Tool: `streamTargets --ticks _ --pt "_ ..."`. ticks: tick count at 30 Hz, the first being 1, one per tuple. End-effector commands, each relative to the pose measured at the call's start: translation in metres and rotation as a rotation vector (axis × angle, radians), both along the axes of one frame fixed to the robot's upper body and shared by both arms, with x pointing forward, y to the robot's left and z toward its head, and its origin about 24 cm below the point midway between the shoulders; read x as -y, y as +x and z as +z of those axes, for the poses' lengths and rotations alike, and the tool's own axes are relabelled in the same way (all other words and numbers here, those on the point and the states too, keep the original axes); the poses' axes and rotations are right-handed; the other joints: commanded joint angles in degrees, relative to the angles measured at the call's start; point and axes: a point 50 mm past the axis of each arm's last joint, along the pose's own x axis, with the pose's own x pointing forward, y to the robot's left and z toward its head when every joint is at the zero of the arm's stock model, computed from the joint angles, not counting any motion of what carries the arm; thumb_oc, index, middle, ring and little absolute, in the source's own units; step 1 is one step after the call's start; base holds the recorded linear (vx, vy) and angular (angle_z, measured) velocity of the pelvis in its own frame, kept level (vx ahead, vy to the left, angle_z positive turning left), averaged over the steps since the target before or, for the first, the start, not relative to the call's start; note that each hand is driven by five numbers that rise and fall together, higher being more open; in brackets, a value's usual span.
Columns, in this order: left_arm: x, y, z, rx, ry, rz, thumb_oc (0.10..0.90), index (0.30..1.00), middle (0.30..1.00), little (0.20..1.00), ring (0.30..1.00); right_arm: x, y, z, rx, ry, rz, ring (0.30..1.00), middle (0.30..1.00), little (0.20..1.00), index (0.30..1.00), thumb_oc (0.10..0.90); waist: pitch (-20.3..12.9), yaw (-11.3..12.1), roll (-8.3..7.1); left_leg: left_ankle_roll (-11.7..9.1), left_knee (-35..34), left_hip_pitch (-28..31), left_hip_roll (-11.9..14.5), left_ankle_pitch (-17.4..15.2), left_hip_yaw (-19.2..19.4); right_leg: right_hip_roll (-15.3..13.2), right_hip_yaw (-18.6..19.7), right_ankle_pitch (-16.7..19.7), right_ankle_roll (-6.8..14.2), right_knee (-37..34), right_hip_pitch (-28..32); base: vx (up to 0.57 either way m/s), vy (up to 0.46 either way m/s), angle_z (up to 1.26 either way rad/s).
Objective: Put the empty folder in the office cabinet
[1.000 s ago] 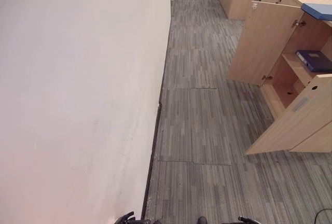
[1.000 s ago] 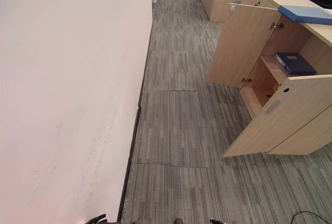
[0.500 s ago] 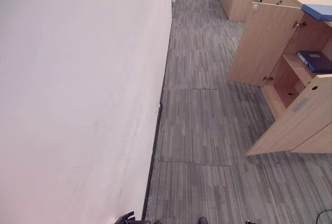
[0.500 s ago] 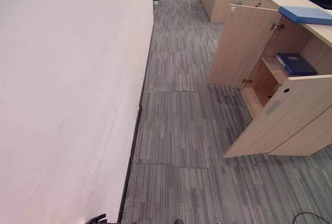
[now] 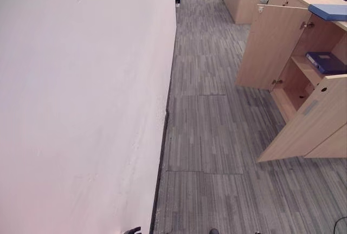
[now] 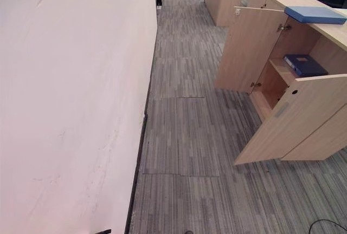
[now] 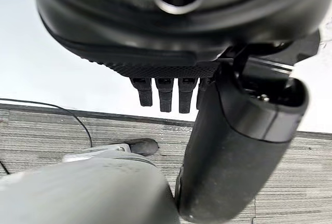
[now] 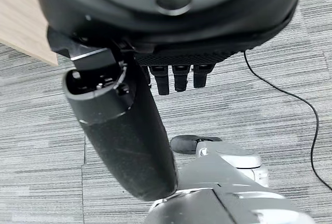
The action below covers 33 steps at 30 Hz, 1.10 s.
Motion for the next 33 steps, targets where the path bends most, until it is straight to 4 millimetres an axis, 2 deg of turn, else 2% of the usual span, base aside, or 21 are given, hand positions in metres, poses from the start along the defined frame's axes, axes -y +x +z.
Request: streamTargets --ticks 1,2,3,5,6,7,8,10,12,13,15,18,20,22,25,26,27,28,30,31,33 --pt "-0.013 0.012 0.004 -0.009 0.062 -0.069 0.8 0.9 0.9 0.9 0.9 -0.001 0.015 0.002 -0.01 -0.004 0.078 0.9 0.9 0.9 0.9 0.8 3.0 0.0 -2.66 0.9 3.8 -0.3 -5.3 -7.6 2.9 2.1 -2.0 -6.7 1.6 2.4 0.8 -0.05 -0.095 -0.04" --pt "-0.013 0.017 0.005 0.005 0.062 -0.073 0.8 0.9 0.9 0.9 0.9 -0.001 0.017 0.002 -0.005 -0.005 0.08 0.9 0.9 0.9 0.9 0.8 3.6 0.0 -3.18 0.7 8.2 -2.5 -5.1 -8.9 3.2 1.9 -1.9 -7.2 1.1 3.6 0.0 -0.05 -0.07 -0.03" --pt "-0.013 0.017 0.005 0.005 0.062 -0.073 0.8 0.9 0.9 0.9 0.9 -0.001 0.017 0.002 -0.005 -0.005 0.08 0.9 0.9 0.9 0.9 0.8 3.5 0.0 -3.16 0.6 8.5 -2.9 -5.0 -9.1 3.2 1.9 -1.9 -7.2 1.1 3.7 -0.1 -0.04 -0.122 -0.05" --pt "-0.013 0.022 0.006 0.022 0.058 -0.068 0.8 0.9 0.9 0.9 0.9 0.001 0.018 0.003 -0.002 -0.01 0.068 0.9 0.9 0.9 0.9 0.8 4.9 0.2 -4.31 -1.0 22.1 -8.5 -3.4 -10.9 4.6 1.8 -2.5 -8.5 -0.3 4.6 0.6 0.01 -0.173 -0.07" --pt "-0.013 0.021 0.006 0.019 0.06 -0.067 0.8 0.9 0.9 0.9 0.9 0.002 0.017 0.003 -0.006 -0.013 0.073 0.9 0.9 0.9 0.9 0.8 5.8 0.7 -4.49 -1.5 29.1 -11.1 -2.0 -9.4 4.4 2.2 -2.5 -9.1 -1.1 4.5 1.8 0.04 -0.126 -0.11" --pt "-0.013 0.021 0.006 0.019 0.06 -0.067 0.8 0.9 0.9 0.9 0.9 0.002 0.017 0.003 -0.006 -0.013 0.073 0.9 0.9 0.9 0.9 0.8 5.6 0.6 -4.52 -1.5 29.2 -11.4 -2.0 -9.3 4.3 2.1 -2.6 -9.1 -1.1 4.5 1.6 0.08 -0.173 -0.15" --pt "-0.014 0.021 0.006 0.02 0.063 -0.058 0.8 0.9 0.9 0.9 0.9 0.006 0.017 0.004 -0.014 -0.027 0.086 0.9 0.9 0.9 0.9 0.8 7.5 1.7 -4.34 -2.0 39.5 -15.6 -0.6 -3.9 2.7 3.2 -2.8 -9.8 -2.3 4.5 3.5 0.07 -0.156 0.0" --pt "-0.014 0.021 0.006 0.021 0.065 -0.048 0.8 0.9 0.9 0.9 0.9 0.009 0.017 0.005 -0.019 -0.043 0.093 0.9 0.9 0.9 0.9 0.8 8.0 1.8 -4.46 -1.8 42.9 -18.7 -0.8 -2.5 1.9 3.3 -2.9 -10.1 -2.6 4.5 3.8 0.06 -0.112 0.14" --pt "-0.015 0.02 0.006 0.024 0.062 -0.028 0.8 0.9 0.9 0.9 0.9 0.014 0.014 0.006 -0.042 -0.076 0.131 0.9 0.9 0.9 0.9 0.8 7.9 2.3 -4.12 -1.1 39.6 -21.9 -1.1 -3.0 1.7 3.6 -2.7 -11.1 -2.4 4.4 4.8 0.22 0.001 0.01" --pt "-0.016 0.014 0.005 0.008 0.065 -0.029 0.8 0.9 0.9 0.9 0.9 0.017 0.011 0.006 -0.056 -0.087 0.145 0.9 0.9 0.9 0.9 0.8 7.3 3.1 -3.6 -0.6 30.1 -22.1 -2.2 -2.8 1.4 3.5 -2.2 -12.5 -1.9 4.5 5.9 0.39 0.083 -0.17" --pt "-0.017 0.008 0.004 -0.008 0.072 -0.037 0.8 0.9 0.9 0.9 0.9 0.022 0.014 0.008 -0.041 -0.101 0.136 0.9 0.9 0.9 0.9 0.8 6.9 3.9 -2.05 -1.6 13.7 -20.3 -1.8 3.3 0.6 4.5 -1.1 -13.8 -1.5 4.3 7.9 0.4 0.106 -0.37" --pt "-0.019 0.006 0.004 -0.013 0.079 -0.03 0.8 0.9 0.9 0.9 0.9 0.025 0.013 0.009 -0.034 -0.107 0.099 0.9 0.9 0.9 0.9 0.8 6.6 4.5 -1.04 -2.9 1.0 -21.4 -0.2 7.0 2.7 5.2 0.2 -15.5 -1.3 3.8 11.1 0.32 0.074 -0.23" --pt "-0.019 0.002 0.003 -0.027 0.081 -0.026 0.8 0.9 0.9 0.9 0.9 0.025 0.01 0.009 -0.042 -0.101 0.092 0.9 0.9 0.9 0.9 0.8 6.4 4.9 -0.91 -3.3 0.1 -21.3 0.2 7.8 3.7 5.2 1.1 -15.9 -1.1 3.8 12.3 0.35 0.122 -0.31" --pt "-0.02 -0.015 0.001 -0.075 0.072 -0.005 0.8 0.9 0.9 0.9 0.9 0.02 0.002 0.006 -0.063 -0.072 0.081 0.9 0.9 0.9 0.9 0.8 4.4 5.4 0.15 -3.0 0.1 -19.2 0.8 10.9 5.7 4.4 2.6 -17.3 -0.3 3.9 14.2 0.55 0.26 -0.71" --pt "-0.026 -0.026 0.001 -0.094 0.075 0.041 0.8 0.9 0.9 0.9 0.9 0.019 -0.001 0.005 -0.056 -0.05 0.041 0.9 0.9 0.9 0.9 0.8 1.9 6.0 -0.53 -0.9 4.3 -19.2 -0.5 8.6 8.9 -0.3 1.1 -17.2 2.5 8.6 13.3 0.35 0.241 -0.62" --pt "-0.025 -0.026 0.001 -0.094 0.075 0.041 0.8 0.9 0.9 0.9 0.9 0.02 -0.001 0.005 -0.056 -0.05 0.041 0.9 0.9 0.9 0.9 0.8 1.8 6.0 -0.42 -0.9 4.4 -19.4 -0.4 8.6 8.9 -0.1 1.2 -17.2 2.4 8.6 13.1 0.22 0.19 -0.51" --pt "-0.027 -0.029 0.001 -0.103 0.079 0.049 0.8 0.9 0.9 0.9 0.9 0.022 -0.001 0.005 -0.052 -0.051 0.029 0.9 0.9 0.9 0.9 0.8 1.2 6.3 -0.56 -0.1 5.2 -18.6 -1.0 7.1 10.0 -2.2 0.2 -15.1 3.9 12.9 11.8 0.29 0.32 -0.48" --pt "-0.03 -0.03 0.001 -0.106 0.088 0.052 0.8 0.9 0.9 0.9 0.9 0.025 0.004 0.007 -0.028 -0.057 0.017 0.9 0.9 0.9 0.9 0.8 1.5 6.0 -0.49 2.1 4.9 -15.3 -3.1 4.1 10.9 -6.5 -0.3 -6.8 6.5 26.8 6.0 0.36 0.432 -0.53" --pt "-0.034 -0.025 0.003 -0.087 0.098 0.053 0.8 0.9 0.9 0.9 0.9 0.027 0.013 0.01 0.015 -0.062 0.006 0.9 0.9 0.9 0.9 0.8 2.7 4.9 0.42 3.6 2.7 -11.1 -4.7 2.4 11.6 -9.6 -1.3 0.7 6.9 38.7 0.4 0.23 0.39 -0.6" --pt "-0.036 -0.023 0.004 -0.082 0.105 0.05 0.8 0.9 0.9 0.9 0.9 0.028 0.017 0.012 0.032 -0.066 -0.002 0.9 0.9 0.9 0.9 0.8 3.3 4.4 1.09 4.3 0.9 -8.4 -5.7 1.6 11.7 -11.5 -2.8 2.7 6.9 43.2 -2.4 0.1 0.229 -0.26" --pt "-0.037 -0.021 0.004 -0.073 0.111 0.049 0.8 0.9 0.9 0.9 0.9 0.029 0.02 0.013 0.046 -0.07 -0.01 0.9 0.9 0.9 0.9 0.8 3.7 3.8 1.52 4.6 -0.2 -6.2 -6.6 0.8 11.4 -13.2 -4.5 3.2 6.5 44.9 -4.1 0.17 0.198 0.37"
